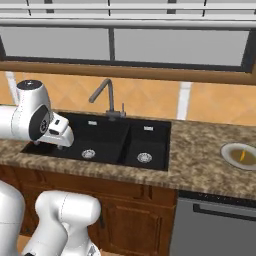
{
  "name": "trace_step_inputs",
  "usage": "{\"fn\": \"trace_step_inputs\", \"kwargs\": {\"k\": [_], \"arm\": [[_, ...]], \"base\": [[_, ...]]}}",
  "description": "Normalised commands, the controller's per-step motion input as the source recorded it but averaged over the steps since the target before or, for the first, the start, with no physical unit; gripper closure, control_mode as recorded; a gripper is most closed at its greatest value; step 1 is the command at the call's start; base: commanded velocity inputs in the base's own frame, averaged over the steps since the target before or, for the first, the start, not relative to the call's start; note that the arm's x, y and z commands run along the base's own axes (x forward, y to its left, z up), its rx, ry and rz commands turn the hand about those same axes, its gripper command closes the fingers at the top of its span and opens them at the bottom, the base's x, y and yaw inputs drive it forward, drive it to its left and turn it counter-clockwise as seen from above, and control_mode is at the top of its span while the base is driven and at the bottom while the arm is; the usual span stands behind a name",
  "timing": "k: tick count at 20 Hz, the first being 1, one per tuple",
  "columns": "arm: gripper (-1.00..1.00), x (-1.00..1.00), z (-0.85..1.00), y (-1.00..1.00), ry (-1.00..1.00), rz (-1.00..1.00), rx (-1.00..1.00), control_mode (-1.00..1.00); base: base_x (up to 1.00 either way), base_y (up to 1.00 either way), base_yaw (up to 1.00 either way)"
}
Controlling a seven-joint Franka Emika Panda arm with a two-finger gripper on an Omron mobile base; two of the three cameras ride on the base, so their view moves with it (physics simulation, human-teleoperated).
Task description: Pick up the knife from the drawer and place it on the cutting board. Then place the meat from the plate to the cutting board.
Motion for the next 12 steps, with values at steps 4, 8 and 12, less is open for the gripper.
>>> {"fn": "trace_step_inputs", "kwargs": {"k": [4, 8, 12], "arm": [[-1.0, 0.0, 0.0, 0.0, 0.0, 0.0, 0.0, 1.0], [-1.0, 0.0, 0.0, 0.0, 0.0, 0.0, 0.0, 1.0], [-1.0, 0.0, 0.0, 0.0, 0.0, 0.0, 0.0, 1.0]], "base": [[0.0, -1.0, 0.0], [0.01, -1.0, 0.0], [0.08, -0.88, 0.0]]}}
